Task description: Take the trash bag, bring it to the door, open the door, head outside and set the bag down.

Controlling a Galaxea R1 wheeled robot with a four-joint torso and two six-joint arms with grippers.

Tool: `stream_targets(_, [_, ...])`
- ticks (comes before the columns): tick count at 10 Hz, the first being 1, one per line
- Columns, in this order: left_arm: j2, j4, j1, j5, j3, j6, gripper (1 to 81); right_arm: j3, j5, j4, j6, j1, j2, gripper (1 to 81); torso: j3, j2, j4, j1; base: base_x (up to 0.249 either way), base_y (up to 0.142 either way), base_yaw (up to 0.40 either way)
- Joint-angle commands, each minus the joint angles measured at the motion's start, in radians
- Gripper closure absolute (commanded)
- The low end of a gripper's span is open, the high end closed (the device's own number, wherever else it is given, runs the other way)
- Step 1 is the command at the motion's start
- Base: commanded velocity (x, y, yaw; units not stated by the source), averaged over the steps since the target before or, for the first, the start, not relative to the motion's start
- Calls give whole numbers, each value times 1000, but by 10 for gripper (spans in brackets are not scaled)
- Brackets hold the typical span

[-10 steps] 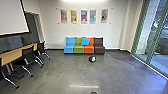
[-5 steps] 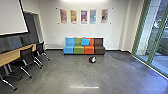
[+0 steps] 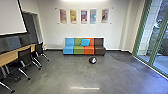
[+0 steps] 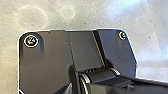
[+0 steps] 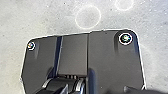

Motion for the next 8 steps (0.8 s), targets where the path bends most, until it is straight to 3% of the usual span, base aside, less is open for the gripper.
stream_targets(1, [2, -1, -56, 47, 6, 3, 10, -4, -51, 6, -1, 66, 1, 10, 0, 0, 0, 0, 133, 0, 0])
stream_targets(8, [0, -2, -56, 47, 6, 3, 10, -4, -51, 6, -1, 66, 1, 10, 0, 0, 0, 0, 134, 0, 0])
